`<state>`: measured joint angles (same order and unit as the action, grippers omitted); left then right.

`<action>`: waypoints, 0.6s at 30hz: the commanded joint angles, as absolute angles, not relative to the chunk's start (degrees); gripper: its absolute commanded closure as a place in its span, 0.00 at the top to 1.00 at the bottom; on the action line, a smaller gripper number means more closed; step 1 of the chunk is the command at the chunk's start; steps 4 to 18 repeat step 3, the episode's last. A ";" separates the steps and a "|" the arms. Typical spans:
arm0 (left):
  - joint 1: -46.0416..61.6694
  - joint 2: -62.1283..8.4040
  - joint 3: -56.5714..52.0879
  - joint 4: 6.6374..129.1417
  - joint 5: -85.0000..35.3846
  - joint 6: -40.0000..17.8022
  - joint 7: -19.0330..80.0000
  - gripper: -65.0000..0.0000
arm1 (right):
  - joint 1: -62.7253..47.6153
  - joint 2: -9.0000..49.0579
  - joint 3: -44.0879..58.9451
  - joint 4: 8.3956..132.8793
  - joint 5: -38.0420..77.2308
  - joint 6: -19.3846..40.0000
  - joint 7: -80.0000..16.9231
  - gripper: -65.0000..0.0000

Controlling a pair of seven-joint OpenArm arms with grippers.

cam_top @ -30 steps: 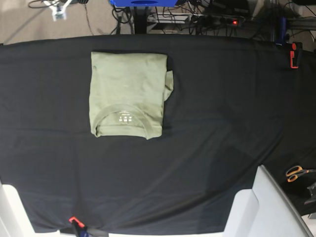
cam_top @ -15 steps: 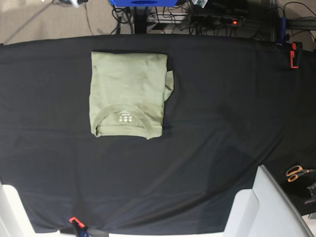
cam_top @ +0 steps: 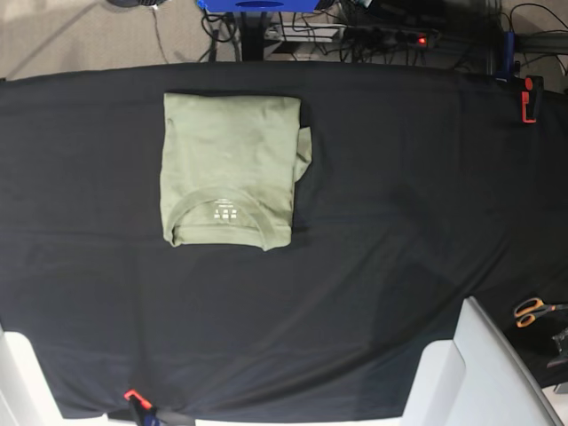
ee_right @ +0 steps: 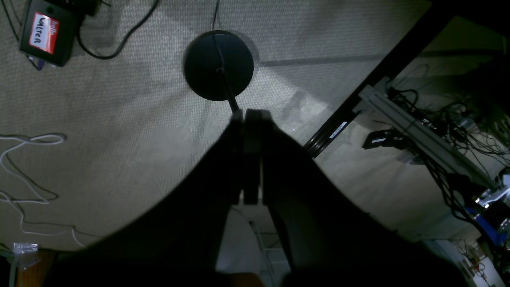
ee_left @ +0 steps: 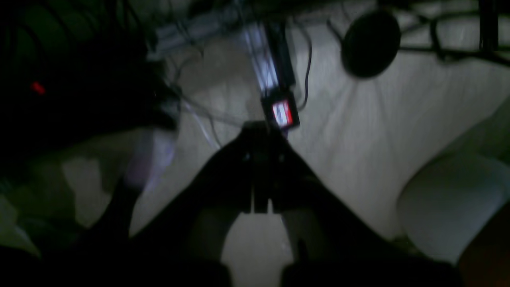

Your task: Fold the T-shirt properly

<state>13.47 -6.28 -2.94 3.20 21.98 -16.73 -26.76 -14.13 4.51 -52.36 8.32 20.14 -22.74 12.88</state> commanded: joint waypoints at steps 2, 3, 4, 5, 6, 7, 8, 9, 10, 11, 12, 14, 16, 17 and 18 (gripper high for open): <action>13.76 -7.16 -2.95 3.38 21.85 -17.19 -27.30 0.00 | -14.64 4.79 -52.18 8.40 20.44 -23.34 13.05 0.00; 13.67 -7.16 -2.95 3.38 21.85 -17.19 -27.47 0.00 | -14.64 4.97 -52.18 8.40 20.44 -23.34 13.05 0.00; 13.67 -7.16 -2.95 3.38 21.85 -17.19 -27.47 0.00 | -14.64 4.97 -52.18 8.40 20.44 -23.34 13.05 0.00; 13.67 -7.16 -2.95 3.38 21.85 -17.19 -27.47 0.00 | -14.64 4.97 -52.18 8.40 20.44 -23.34 13.05 0.00; 13.67 -7.16 -2.95 3.38 21.85 -17.19 -27.47 0.00 | -14.64 4.97 -52.18 8.40 20.44 -23.34 13.05 0.00; 13.67 -7.16 -2.95 3.38 21.85 -17.19 -27.47 0.00 | -14.64 4.97 -52.18 8.40 20.44 -23.34 13.05 0.00; 13.67 -7.16 -2.95 3.38 21.85 -17.19 -27.47 0.00 | -14.64 4.97 -52.18 8.40 20.44 -23.34 13.05 0.00; 13.67 -7.16 -2.95 3.38 21.85 -17.19 -27.47 0.00 | -14.64 4.97 -52.18 8.40 20.44 -23.34 13.05 0.00; 13.67 -7.16 -2.95 3.38 21.85 -17.19 -27.47 0.00 | -14.64 4.97 -52.18 8.40 20.44 -23.34 13.05 0.00; 13.67 -7.16 -2.95 3.38 21.85 -17.19 -27.47 0.00 | -14.64 4.97 -52.18 8.40 20.44 -23.34 13.05 0.00; 13.67 -7.16 -2.95 3.38 21.85 -17.19 -27.47 0.00 | -14.64 4.97 -52.18 8.40 20.44 -23.34 13.05 0.00; 13.67 -7.16 -2.95 3.38 21.85 -17.19 -27.47 0.00 | -14.64 4.97 -52.18 8.40 20.44 -23.34 13.05 0.00; 13.67 -7.16 -2.95 3.38 21.85 -17.19 -27.47 0.00 | -14.64 4.97 -52.18 8.40 20.44 -23.34 13.05 0.00; 13.67 -7.16 -2.95 3.38 21.85 -17.19 -27.47 0.00 | -14.64 4.97 -52.18 8.40 20.44 -23.34 13.05 0.00; 13.67 -7.16 -2.95 3.38 21.85 -17.19 -27.47 0.00 | -14.64 4.97 -52.18 8.40 20.44 -23.34 13.05 0.00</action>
